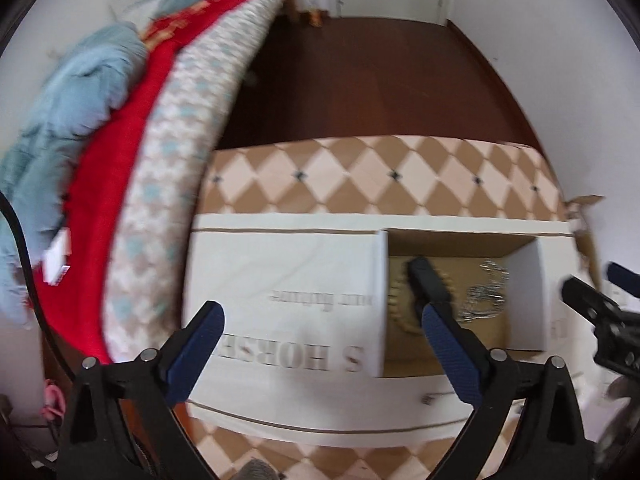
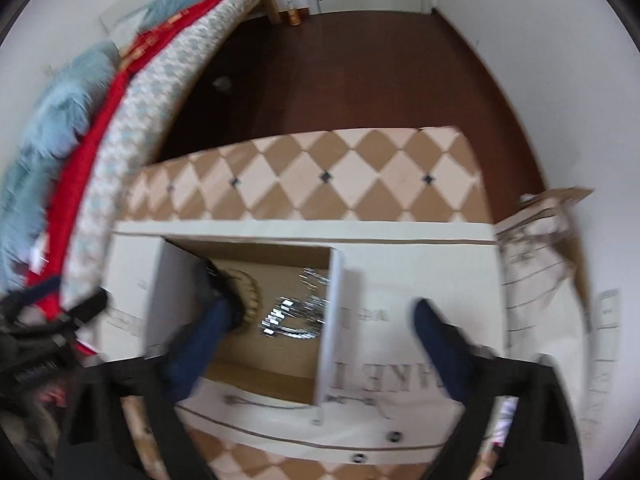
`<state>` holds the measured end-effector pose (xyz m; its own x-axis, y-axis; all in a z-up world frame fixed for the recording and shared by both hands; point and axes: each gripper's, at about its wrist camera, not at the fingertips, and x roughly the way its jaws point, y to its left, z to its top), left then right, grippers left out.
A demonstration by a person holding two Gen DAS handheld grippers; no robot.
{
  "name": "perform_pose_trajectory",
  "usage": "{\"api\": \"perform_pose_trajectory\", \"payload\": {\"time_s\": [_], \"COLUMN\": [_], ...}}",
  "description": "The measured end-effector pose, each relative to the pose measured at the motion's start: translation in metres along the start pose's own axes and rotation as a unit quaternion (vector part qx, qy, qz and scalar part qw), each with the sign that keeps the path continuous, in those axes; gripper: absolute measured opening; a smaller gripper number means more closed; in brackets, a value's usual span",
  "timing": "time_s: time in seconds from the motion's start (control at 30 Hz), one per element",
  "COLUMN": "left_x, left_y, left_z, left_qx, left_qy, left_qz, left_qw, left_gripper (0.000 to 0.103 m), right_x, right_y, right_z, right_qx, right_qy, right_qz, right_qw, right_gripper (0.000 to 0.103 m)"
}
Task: Organize jewelry
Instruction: 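Lower the smartwatch and heart-link bracelet into the white box and release both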
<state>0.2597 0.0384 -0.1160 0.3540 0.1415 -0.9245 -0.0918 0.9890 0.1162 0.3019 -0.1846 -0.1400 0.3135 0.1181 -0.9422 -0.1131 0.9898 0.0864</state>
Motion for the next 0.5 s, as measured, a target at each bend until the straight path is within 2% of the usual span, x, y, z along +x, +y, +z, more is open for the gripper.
{"api": "perform_pose_trajectory", "payload": {"time_s": [0.13, 0.33, 0.5], "left_x": [-0.007, -0.023, -0.044], "left_y": [0.003, 0.004, 0.004], "left_z": [-0.011, -0.027, -0.04], "left_qx": [0.004, 0.006, 0.002], "left_qy": [-0.02, -0.041, -0.06], "left_qz": [0.024, 0.034, 0.028], "left_qw": [0.9995, 0.9985, 0.9978], "left_gripper": [0.102, 0.102, 0.102], "right_x": [-0.003, -0.014, -0.037], "right_y": [0.011, 0.021, 0.025], "right_z": [-0.022, -0.048, -0.062], "right_qx": [-0.018, -0.011, -0.005], "right_qy": [-0.001, -0.012, -0.03], "right_qz": [-0.043, -0.045, -0.043], "right_qw": [0.999, 0.999, 0.999], "right_gripper": [0.103, 0.103, 0.103]}}
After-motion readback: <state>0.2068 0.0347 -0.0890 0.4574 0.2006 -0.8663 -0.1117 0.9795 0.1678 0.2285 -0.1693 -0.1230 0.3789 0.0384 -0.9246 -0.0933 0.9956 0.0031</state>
